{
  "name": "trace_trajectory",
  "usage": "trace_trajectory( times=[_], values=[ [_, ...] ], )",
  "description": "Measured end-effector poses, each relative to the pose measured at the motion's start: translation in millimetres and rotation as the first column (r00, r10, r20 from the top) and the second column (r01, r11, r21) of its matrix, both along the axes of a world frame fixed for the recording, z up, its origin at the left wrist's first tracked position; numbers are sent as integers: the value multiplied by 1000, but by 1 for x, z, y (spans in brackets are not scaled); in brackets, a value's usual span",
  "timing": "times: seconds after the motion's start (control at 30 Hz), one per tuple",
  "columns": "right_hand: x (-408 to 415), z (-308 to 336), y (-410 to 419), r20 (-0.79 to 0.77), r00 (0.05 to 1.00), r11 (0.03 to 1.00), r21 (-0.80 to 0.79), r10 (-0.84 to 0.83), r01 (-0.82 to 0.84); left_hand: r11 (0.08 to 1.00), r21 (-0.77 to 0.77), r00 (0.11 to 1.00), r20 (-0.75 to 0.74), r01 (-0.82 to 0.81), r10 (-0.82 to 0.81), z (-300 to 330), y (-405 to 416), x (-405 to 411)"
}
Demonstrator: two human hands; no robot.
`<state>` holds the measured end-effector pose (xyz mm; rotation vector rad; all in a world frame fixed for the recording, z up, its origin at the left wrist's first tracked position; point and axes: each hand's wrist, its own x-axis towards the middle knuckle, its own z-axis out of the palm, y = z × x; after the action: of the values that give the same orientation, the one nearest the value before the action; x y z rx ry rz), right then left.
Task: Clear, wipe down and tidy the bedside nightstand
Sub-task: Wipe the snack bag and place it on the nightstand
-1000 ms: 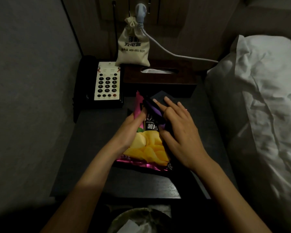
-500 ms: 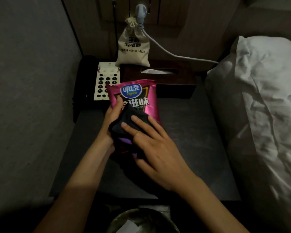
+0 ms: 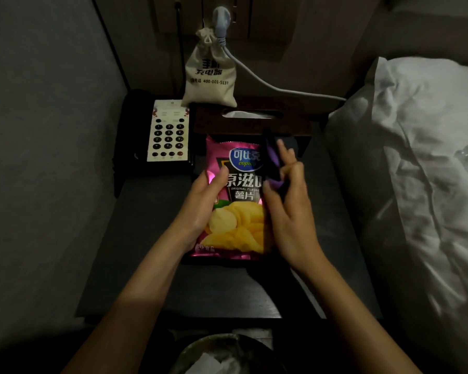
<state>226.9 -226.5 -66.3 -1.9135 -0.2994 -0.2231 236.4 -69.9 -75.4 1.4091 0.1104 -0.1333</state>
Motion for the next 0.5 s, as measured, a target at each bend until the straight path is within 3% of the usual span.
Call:
trace_trajectory(
  times=[0.1,0.3,0.43,0.5],
  values=[
    [2,5,-3,-151,988,952,306,25,22,1000,-22,1000,-8,15,-15,0,-4,-1],
    [11,3,-13,-359,928,844,462,-102,271,970,-240,999,-29,-25,19,1,-3,0],
    [6,4,-7,-542,793,658,709,279,253,983,-186,1000,-16,-7,4,2,-4,1],
    [2,8,0,-564,752,624,735,342,267,984,-172,999,-4,-40,40,4,-2,1]
  ],
)
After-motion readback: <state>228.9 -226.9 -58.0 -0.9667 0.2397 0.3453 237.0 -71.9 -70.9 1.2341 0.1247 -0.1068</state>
